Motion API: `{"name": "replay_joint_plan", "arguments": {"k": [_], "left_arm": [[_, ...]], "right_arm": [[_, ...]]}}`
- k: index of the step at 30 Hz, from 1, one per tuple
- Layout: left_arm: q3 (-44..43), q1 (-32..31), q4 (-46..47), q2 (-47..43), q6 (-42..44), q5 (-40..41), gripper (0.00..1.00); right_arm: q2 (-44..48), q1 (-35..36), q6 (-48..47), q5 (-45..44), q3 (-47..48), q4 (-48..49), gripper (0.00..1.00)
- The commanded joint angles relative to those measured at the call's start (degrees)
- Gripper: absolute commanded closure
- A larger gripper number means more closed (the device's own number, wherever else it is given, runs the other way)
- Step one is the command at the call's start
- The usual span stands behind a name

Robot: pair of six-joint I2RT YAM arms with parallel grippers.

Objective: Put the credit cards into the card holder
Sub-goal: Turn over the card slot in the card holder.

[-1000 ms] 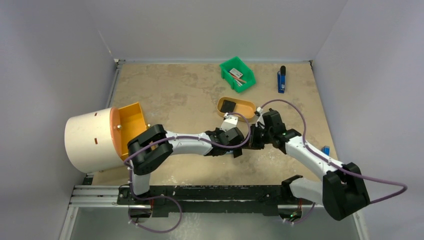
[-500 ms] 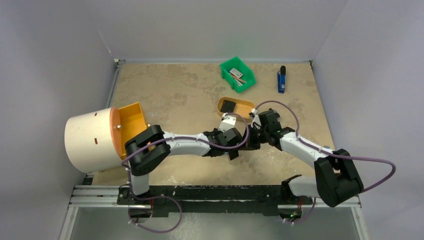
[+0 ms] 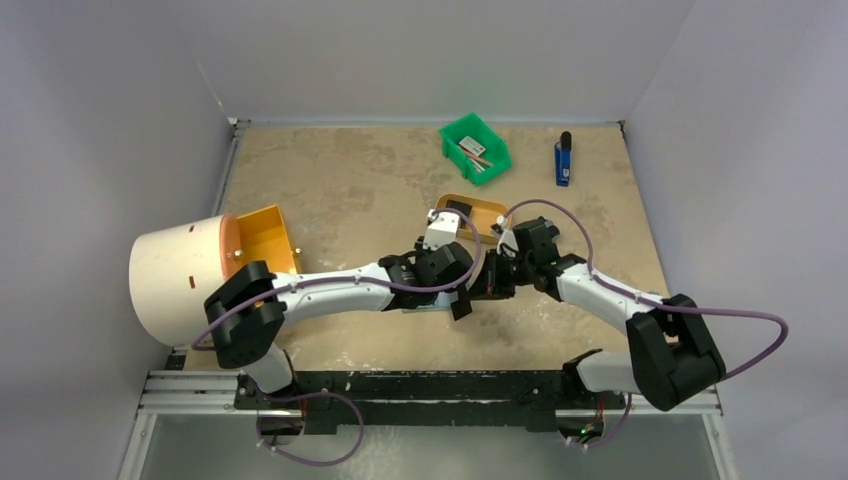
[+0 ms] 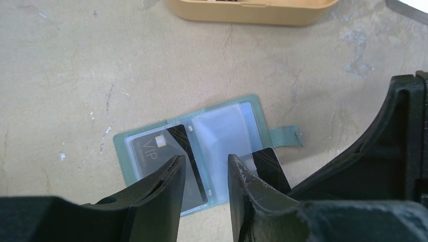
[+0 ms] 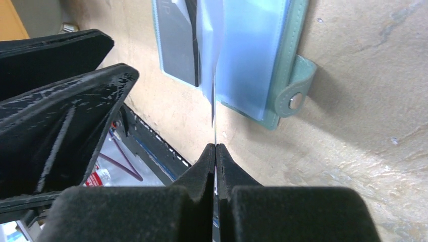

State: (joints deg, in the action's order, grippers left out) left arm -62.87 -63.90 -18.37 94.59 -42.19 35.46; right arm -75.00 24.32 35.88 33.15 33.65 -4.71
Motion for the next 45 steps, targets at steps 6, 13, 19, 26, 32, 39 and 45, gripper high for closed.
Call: {"name": "replay_joint_plan", "arguments": {"k": [6,13,19,26,32,39,45], "left_arm": [[3.33,-0.17,-1.65,-7.29,-3.96,6.91,0.63],[5.42,-0.09,-0.96,-9.33,-4.49,7.43,0.64],[6.33,-0.09,0.82,-9.55,-3.99,6.37,0.64],[7.18,-0.09,3.14,-7.83,-3.16,5.24,0.74],[9.47,1.25,6.16,-3.71,-2.47,4.69,0.89],[11.10,3.28,8.60,-0.35,-2.84,2.96,0.99],[12.46,3.52,8.81,1.99,-3.81,3.65,1.00]], "right_arm": [[-3.47,2.69,-0.18,2.07,5.24,3.44,1.00],[-6.37,4.61,0.28,1.57,7.01,4.42,1.00],[-8.82,5.96,0.66,0.32,8.80,4.45,1.00],[-11.70,6.44,1.66,-0.51,9.02,6.29,1.00],[-7.99,6.45,1.95,-2.69,9.18,4.83,1.00],[-2.33,6.38,3.12,-6.95,8.45,-2.82,1.00],[2.70,4.67,6.55,-13.63,6.48,-1.67,1.00]]}}
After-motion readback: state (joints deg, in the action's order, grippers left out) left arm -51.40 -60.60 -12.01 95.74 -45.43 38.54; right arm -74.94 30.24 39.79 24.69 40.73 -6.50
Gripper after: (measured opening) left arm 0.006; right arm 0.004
